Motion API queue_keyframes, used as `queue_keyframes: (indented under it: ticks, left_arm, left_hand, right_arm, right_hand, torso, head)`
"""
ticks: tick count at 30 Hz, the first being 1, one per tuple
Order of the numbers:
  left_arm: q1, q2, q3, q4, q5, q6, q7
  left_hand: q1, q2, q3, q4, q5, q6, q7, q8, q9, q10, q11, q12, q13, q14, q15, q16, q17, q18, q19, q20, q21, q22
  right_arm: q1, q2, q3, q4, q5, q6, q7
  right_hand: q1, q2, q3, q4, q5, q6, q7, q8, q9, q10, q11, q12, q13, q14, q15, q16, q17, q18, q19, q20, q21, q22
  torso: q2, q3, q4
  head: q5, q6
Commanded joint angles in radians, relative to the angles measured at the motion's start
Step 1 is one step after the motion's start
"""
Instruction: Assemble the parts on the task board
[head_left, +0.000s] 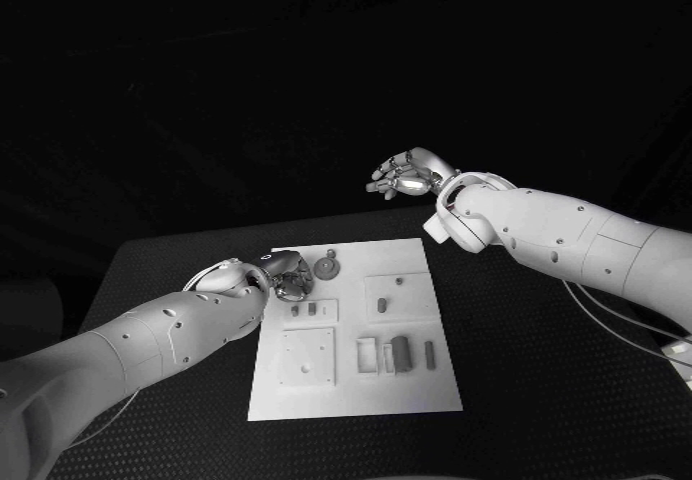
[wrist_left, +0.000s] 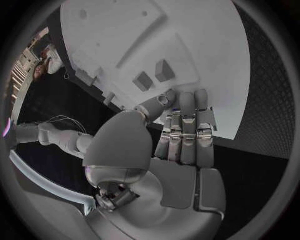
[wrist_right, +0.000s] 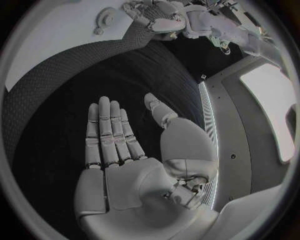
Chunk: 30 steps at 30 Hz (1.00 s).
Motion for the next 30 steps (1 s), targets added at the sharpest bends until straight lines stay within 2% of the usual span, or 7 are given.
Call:
queue_keyframes:
  ticks: [1, 3, 14, 19, 23, 26, 30]
  left_arm:
    - [-0.007, 0.000, -0.003, 0.001, 0.007, 0.019, 0.000]
    - [-0.007, -0.002, -0.003, 0.001, 0.007, 0.019, 0.000]
    - [-0.007, -0.009, -0.003, -0.001, 0.009, 0.012, -0.003]
    - [-0.006, -0.019, -0.002, -0.002, 0.009, 0.012, -0.007]
    - [-0.006, -0.028, -0.002, -0.004, 0.011, 0.010, -0.008]
    - [-0.006, -0.036, -0.002, -0.006, 0.012, 0.008, -0.010]
    - [-0.006, -0.048, 0.000, -0.008, 0.019, 0.001, -0.010]
  left_hand:
    - [0.001, -0.015, -0.008, -0.002, 0.001, -0.012, -0.002, -0.007, -0.003, -0.033, 0.017, -0.004, -0.014, 0.000, 0.011, -0.004, 0.003, 0.024, -0.001, 0.010, -0.008, 0.005]
    - [0.005, -0.020, -0.011, -0.002, 0.001, -0.029, -0.008, -0.013, -0.007, -0.047, 0.020, -0.002, -0.017, -0.001, 0.014, -0.003, 0.007, 0.028, 0.000, 0.014, -0.010, 0.008]
    - [0.009, -0.024, -0.013, -0.001, 0.001, -0.038, -0.002, -0.013, -0.009, -0.061, 0.024, 0.002, -0.019, -0.001, 0.018, -0.002, 0.013, 0.033, 0.003, 0.018, -0.013, 0.011]
    - [0.011, -0.027, -0.013, -0.002, 0.001, -0.042, 0.000, -0.014, -0.010, -0.067, 0.025, 0.002, -0.020, -0.002, 0.019, -0.002, 0.015, 0.035, 0.003, 0.019, -0.014, 0.012]
    - [0.012, -0.029, -0.014, -0.002, 0.001, -0.043, 0.001, -0.013, -0.010, -0.070, 0.026, 0.002, -0.020, -0.002, 0.020, -0.002, 0.016, 0.036, 0.003, 0.020, -0.015, 0.013]
    - [0.013, -0.031, -0.014, -0.002, 0.001, -0.044, 0.002, -0.013, -0.010, -0.072, 0.027, 0.003, -0.020, -0.002, 0.021, -0.002, 0.017, 0.036, 0.003, 0.021, -0.016, 0.013]
    - [0.015, -0.034, -0.015, -0.002, 0.001, -0.048, 0.003, -0.014, -0.011, -0.076, 0.028, 0.003, -0.020, -0.004, 0.022, -0.003, 0.018, 0.037, 0.002, 0.022, -0.017, 0.014]
  right_arm:
    - [0.000, 0.000, 0.001, 0.001, 0.002, 0.009, 0.011]
    - [0.000, 0.000, 0.001, 0.001, 0.002, 0.009, 0.012]
    - [0.000, 0.000, 0.001, 0.000, 0.003, 0.012, 0.010]
    - [0.000, -0.004, 0.000, -0.001, -0.007, 0.035, 0.000]
    - [-0.001, -0.008, 0.000, -0.001, -0.032, 0.052, -0.005]
    - [-0.002, -0.012, 0.000, -0.001, -0.051, 0.069, -0.009]
    - [-0.005, -0.020, 0.000, 0.000, -0.104, 0.095, -0.016]
  right_hand:
    - [0.006, 0.000, -0.007, -0.001, -0.002, -0.010, 0.023, 0.003, -0.002, 0.003, 0.005, -0.006, -0.001, 0.007, 0.000, -0.004, 0.002, -0.005, -0.003, 0.003, -0.007, 0.001]
    - [0.006, 0.000, -0.007, -0.001, -0.001, -0.010, 0.023, 0.003, -0.002, 0.003, 0.005, -0.006, -0.002, 0.006, 0.000, -0.005, 0.002, -0.005, -0.003, 0.003, -0.007, 0.001]
    - [0.007, 0.001, -0.008, -0.001, -0.001, -0.011, 0.023, 0.003, -0.004, -0.001, 0.007, -0.007, -0.008, 0.002, 0.003, -0.016, 0.006, -0.006, -0.009, 0.005, -0.013, 0.003]
    - [0.018, 0.003, -0.005, -0.005, -0.001, -0.011, 0.023, 0.003, -0.005, -0.003, 0.008, -0.009, -0.013, 0.003, 0.004, -0.023, 0.011, -0.005, -0.011, 0.005, -0.016, 0.005]
    - [0.049, 0.009, 0.000, -0.008, -0.001, -0.008, 0.023, 0.006, -0.007, -0.008, 0.011, -0.016, -0.026, 0.008, 0.004, -0.033, 0.020, -0.004, -0.010, 0.006, -0.018, 0.010]
    - [0.101, 0.014, 0.004, -0.010, -0.002, 0.006, 0.017, 0.014, -0.007, -0.005, 0.016, -0.047, -0.053, 0.017, 0.001, -0.045, 0.033, -0.001, -0.006, 0.008, -0.021, 0.018]
    - [0.161, 0.022, 0.010, -0.012, -0.001, 0.022, 0.009, 0.022, -0.009, 0.027, 0.016, -0.104, -0.093, 0.049, -0.012, -0.049, 0.052, 0.008, 0.019, 0.008, -0.017, 0.027]
  torso:
    - [0.000, 0.0000, 0.0006]
    - [0.000, 0.0000, 0.0003]
    - [0.000, -0.0001, 0.0003]
    - [0.000, -0.0003, 0.0002]
    - [0.000, 0.0000, 0.0003]
    - [0.000, -0.0001, 0.0004]
    - [0.000, -0.0002, 0.0006]
  head:
    - [0.000, 0.000]
    - [0.000, 0.000]
    - [-0.001, 0.001]
    - [-0.001, 0.002]
    - [-0.001, 0.003]
    - [-0.001, 0.004]
    - [-0.001, 0.006]
